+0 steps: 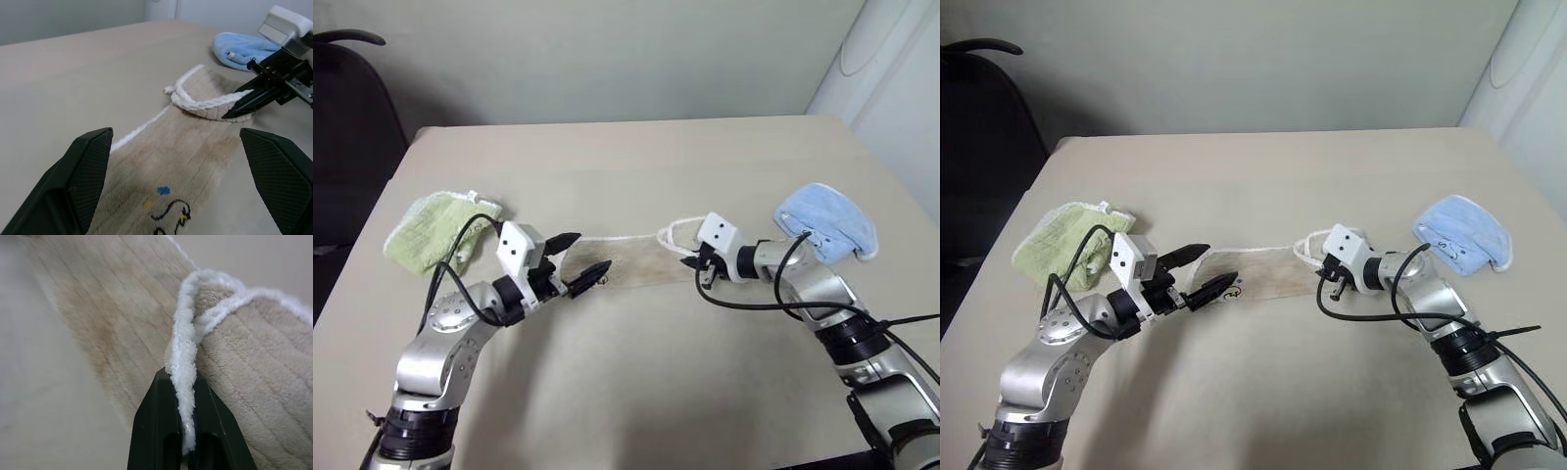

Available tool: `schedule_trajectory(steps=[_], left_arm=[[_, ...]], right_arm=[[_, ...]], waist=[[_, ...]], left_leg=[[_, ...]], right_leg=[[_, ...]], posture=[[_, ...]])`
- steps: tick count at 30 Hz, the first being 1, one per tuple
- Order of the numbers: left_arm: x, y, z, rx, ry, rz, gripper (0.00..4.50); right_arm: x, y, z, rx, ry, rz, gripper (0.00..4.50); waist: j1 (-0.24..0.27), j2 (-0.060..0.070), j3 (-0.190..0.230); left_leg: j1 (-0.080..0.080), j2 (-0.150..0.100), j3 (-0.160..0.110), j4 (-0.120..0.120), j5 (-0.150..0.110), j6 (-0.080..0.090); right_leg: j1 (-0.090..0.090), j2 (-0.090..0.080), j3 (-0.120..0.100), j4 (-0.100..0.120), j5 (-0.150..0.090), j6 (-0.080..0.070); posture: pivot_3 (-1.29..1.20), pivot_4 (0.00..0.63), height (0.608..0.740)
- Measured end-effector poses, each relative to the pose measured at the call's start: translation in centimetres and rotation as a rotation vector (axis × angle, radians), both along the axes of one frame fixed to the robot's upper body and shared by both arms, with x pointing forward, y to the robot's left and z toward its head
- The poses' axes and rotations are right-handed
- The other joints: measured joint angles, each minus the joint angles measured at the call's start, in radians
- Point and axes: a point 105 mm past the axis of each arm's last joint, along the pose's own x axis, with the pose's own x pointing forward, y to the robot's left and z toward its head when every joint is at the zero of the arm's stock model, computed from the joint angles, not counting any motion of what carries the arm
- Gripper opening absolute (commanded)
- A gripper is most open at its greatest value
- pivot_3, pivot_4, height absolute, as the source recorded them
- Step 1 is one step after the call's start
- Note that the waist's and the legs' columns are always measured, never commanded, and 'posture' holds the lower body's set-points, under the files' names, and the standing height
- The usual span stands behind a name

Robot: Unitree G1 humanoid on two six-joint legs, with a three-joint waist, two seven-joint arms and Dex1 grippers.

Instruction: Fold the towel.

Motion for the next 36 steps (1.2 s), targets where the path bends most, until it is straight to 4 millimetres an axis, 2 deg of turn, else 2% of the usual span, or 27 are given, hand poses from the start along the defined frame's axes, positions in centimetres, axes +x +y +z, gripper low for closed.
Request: schedule_trajectory(steps=[1, 2, 4, 6, 11, 14, 17, 20, 22, 24, 28, 29, 33, 36], left_arm=[[0.0, 0.0, 0.0, 0.0, -0.001, 0.003, 4.5], [-0.1, -0.1, 0.0, 0.0, -0.003, 0.002, 4.5], [-0.2, -0.2, 0.2, -0.001, -0.008, -0.002, 4.5], [-0.2, -0.2, 0.2, -0.003, -0.009, -0.004, 4.5], [-0.3, -0.3, 0.2, -0.005, -0.007, -0.006, 4.5], [-0.3, -0.3, 0.2, -0.008, -0.006, -0.008, 4.5], [-0.3, -0.4, 0.3, -0.015, -0.004, -0.014, 4.5], [-0.3, -0.4, 0.3, -0.026, 0.002, -0.013, 4.5], [-0.3, -0.7, 0.4, -0.063, 0.007, -0.022, 4.5], [-0.2, -0.9, 0.5, -0.098, 0.019, -0.023, 4.5], [0.1, -0.4, 0.3, -0.187, 0.066, 0.01, 4.5], [0.2, -0.1, 0.2, -0.211, 0.081, 0.024, 4.5], [-0.1, 1.1, -0.3, -0.315, 0.143, 0.107, 4.5], [-1.7, 1.9, -2.3, -0.33, 0.244, 0.179, 4.5]], right_arm=[[0.1, 0.0, -0.2, 0.0, 0.006, -0.004, 0.03], [0.1, 0.1, -0.3, 0.001, 0.008, -0.004, 0.52], [0.1, 0.3, -0.3, 0.012, 0.017, -0.004, 0.97], [0.1, 0.4, -0.1, 0.042, 0.032, -0.008, 1.73], [-0.6, 0.4, 1.8, 0.169, 0.039, -0.004, 3.42], [-1.2, -0.1, 3.6, 0.276, 0.044, -0.005, 3.42], [-1.8, -1.3, 6.3, 0.41, 0.045, -0.007, 3.42], [-0.8, -2.7, 7.4, 0.477, 0.038, -0.081, 2.85], [0.8, -3.8, 6.5, 0.465, 0.035, -0.168, 2.13], [1.8, -4.0, 4.7, 0.471, 0.072, -0.213, 1.45], [3.2, -3.0, -0.8, 0.438, 0.17, -0.261, 0.03], [3.4, -2.8, -1.7, 0.429, 0.169, -0.262, 0.03], [4.2, -2.5, -2.1, 0.372, 0.081, -0.214, 0.03], [3.9, -2.6, -2.0, 0.385, 0.067, -0.191, 0.03]], waist=[[0.0, 0.0, 0.0], [-0.001, 0.0, 0.0], [-0.001, 0.0, 0.0], [-0.001, 0.0, 0.0], [0.0, 0.0, 0.0], [0.0, 0.0, 0.0], [0.001, 0.0, 0.0], [0.0, -0.001, 0.0], [0.0, -0.001, 0.0], [-0.001, -0.001, 0.0], [-0.002, -0.001, 0.0], [-0.002, 0.0, 0.0], [-0.005, -0.002, -0.003], [-0.006, -0.002, -0.003]], left_leg=[[0.0, 0.0, 0.0, 0.0, 0.0, 0.0], [0.0, 0.0, 0.0, 0.0, 0.0, 0.0], [0.0, 0.0, 0.0, 0.0, 0.0, -0.001], [0.0, 0.0, 0.0, 0.0, 0.0, -0.001], [0.0, 0.0, 0.0, 0.0, 0.001, -0.001], [0.0, 0.0, 0.0, 0.0, 0.001, -0.002], [0.0, 0.0, 0.0, 0.0, 0.001, -0.002], [0.001, 0.0, 0.0, 0.0, 0.002, -0.003], [0.002, 0.0, 0.0, 0.0, 0.001, -0.002], [0.002, 0.0, 0.0, 0.0, 0.001, -0.002], [0.001, 0.0, 0.0, -0.001, 0.001, -0.003], [0.001, 0.0, 0.001, -0.001, 0.001, -0.003], [0.006, 0.0, 0.001, -0.001, 0.001, -0.002], [0.01, 0.0, 0.001, -0.001, -0.001, 0.0]], right_leg=[[0.0, 0.0, 0.0, 0.0, 0.0, 0.0], [0.0, 0.0, 0.0, 0.0, 0.0, 0.0], [0.0, 0.0, 0.0, 0.0, 0.0, 0.0], [0.0, 0.0, 0.0, 0.0, 0.0, 0.0], [0.0, 0.0, 0.0, 0.0, 0.0, 0.0], [0.0, 0.0, 0.0, 0.0, 0.0, 0.0], [0.001, 0.0, 0.0, 0.0, 0.0, 0.0], [0.002, 0.0, 0.0, 0.0, 0.0, 0.0], [0.002, 0.0, 0.0, 0.001, 0.0, 0.0], [0.001, 0.0, 0.0, 0.002, 0.0, 0.0], [-0.001, 0.0, 0.0, 0.003, 0.0, 0.0], [-0.001, 0.0, 0.0, 0.003, 0.0, 0.0], [0.005, 0.0, 0.0, 0.001, 0.0, 0.0], [0.009, 0.0, 0.0, 0.0, 0.0, 0.0]], posture=[[0.0, 0.15, 0.74], [0.0, 0.15, 0.74], [0.0, 0.15, 0.74], [0.0, 0.15, 0.74], [0.0, 0.15, 0.74], [0.0, 0.15, 0.74], [0.0, 0.15, 0.74], [0.0, 0.15, 0.74], [0.0, 0.15, 0.74], [0.0, 0.15, 0.74], [0.0, 0.15, 0.74], [0.0, 0.15, 0.74], [0.0, 0.15, 0.74], [0.0, 0.15, 0.74]])
